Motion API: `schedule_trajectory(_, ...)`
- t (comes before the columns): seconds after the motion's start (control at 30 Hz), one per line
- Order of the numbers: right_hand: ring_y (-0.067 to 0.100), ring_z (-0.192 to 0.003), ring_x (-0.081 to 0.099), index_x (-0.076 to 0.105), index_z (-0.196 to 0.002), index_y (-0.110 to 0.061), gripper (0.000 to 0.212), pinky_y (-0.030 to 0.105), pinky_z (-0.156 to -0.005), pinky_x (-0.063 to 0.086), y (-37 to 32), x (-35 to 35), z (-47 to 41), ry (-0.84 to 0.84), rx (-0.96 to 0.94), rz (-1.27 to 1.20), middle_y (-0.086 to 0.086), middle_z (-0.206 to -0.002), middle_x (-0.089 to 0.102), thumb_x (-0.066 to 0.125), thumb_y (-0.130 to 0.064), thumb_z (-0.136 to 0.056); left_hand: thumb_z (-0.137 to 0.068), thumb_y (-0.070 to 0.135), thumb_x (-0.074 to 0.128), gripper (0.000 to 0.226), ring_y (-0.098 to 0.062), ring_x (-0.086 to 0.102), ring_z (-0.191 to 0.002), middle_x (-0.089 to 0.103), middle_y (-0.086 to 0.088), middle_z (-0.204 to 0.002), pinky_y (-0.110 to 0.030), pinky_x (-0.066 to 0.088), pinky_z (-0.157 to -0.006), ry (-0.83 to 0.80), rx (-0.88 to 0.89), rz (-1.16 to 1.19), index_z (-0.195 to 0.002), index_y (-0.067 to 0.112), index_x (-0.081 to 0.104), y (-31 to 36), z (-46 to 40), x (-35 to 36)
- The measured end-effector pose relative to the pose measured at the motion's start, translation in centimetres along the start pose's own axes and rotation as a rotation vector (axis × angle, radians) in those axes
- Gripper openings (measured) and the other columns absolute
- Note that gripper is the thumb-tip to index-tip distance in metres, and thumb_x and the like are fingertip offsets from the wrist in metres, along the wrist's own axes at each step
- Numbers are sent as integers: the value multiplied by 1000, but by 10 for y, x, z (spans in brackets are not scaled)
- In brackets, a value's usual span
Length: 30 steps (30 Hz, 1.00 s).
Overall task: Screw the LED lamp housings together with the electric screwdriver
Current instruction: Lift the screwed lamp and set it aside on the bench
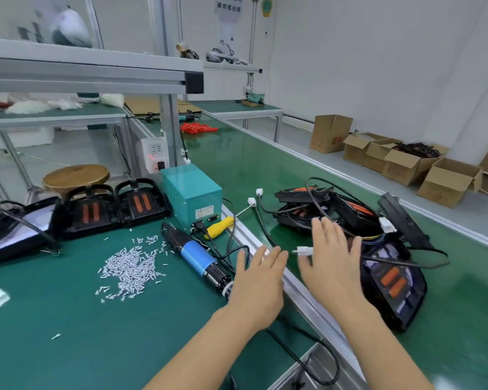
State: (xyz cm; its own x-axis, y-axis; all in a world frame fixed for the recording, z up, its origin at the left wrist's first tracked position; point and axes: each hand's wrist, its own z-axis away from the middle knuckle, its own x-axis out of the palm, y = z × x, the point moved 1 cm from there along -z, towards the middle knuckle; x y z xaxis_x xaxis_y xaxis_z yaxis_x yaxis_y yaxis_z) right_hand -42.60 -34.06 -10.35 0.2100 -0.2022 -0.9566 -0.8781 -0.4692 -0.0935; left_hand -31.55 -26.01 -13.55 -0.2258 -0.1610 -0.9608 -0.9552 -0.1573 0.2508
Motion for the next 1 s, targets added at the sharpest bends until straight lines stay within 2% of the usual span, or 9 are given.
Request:
schedule_trajectory(0.17, 14, -150, -1, 3, -155, -24, 66, 52, -117, -4, -60, 14, 5, -96, -167, -96, -4, -164, 1, 29, -51, -101, -101, 23, 31, 59, -16, -7, -146, 0, 10, -160, -52, -8, -114, 104, -149, -77, -152, 26, 1, -39, 32, -24)
schedule_trajectory(0.33, 12, -149, -1, 5, -155, -26, 67, 52, -116, -10, -130, 21, 16, -131, -368, -224, -6, -163, 2, 30, -54, -100, -101, 26, 28, 59, -14, -12, -146, -8, 14, -159, -48, -10, -115, 173, -347, -105, -151, 29, -3, -92, 78, -52)
schedule_trajectory(0.57, 12, -150, -5, 3, -155, -27, 66, 51, -115, -15, -233, 25, 43, -228, -624, -300, -6, -164, -1, 29, -54, -101, -101, 25, 26, 57, -13, -12, -146, -7, 15, -159, -48, -7, -115, 232, -570, -125, -150, 31, -2, -159, 143, -75)
schedule_trajectory(0.87, 14, -150, -5, 1, -156, -26, 67, 50, -115, -15, -313, 35, 78, -332, -777, -296, -5, -164, -2, 29, -53, -101, -100, 24, 32, 59, -13, -9, -146, -3, 14, -159, -44, -6, -116, 270, -716, -122, -151, 30, 4, -223, 207, -93)
schedule_trajectory(1.0, 13, -150, -4, 1, -156, -27, 67, 51, -115, -15, -330, 45, 92, -364, -824, -285, -6, -164, -1, 29, -53, -101, -98, 27, 41, 61, -11, -4, -146, 3, 12, -159, -42, -3, -117, 413, -791, -132, -151, 29, 12, -267, 232, -114)
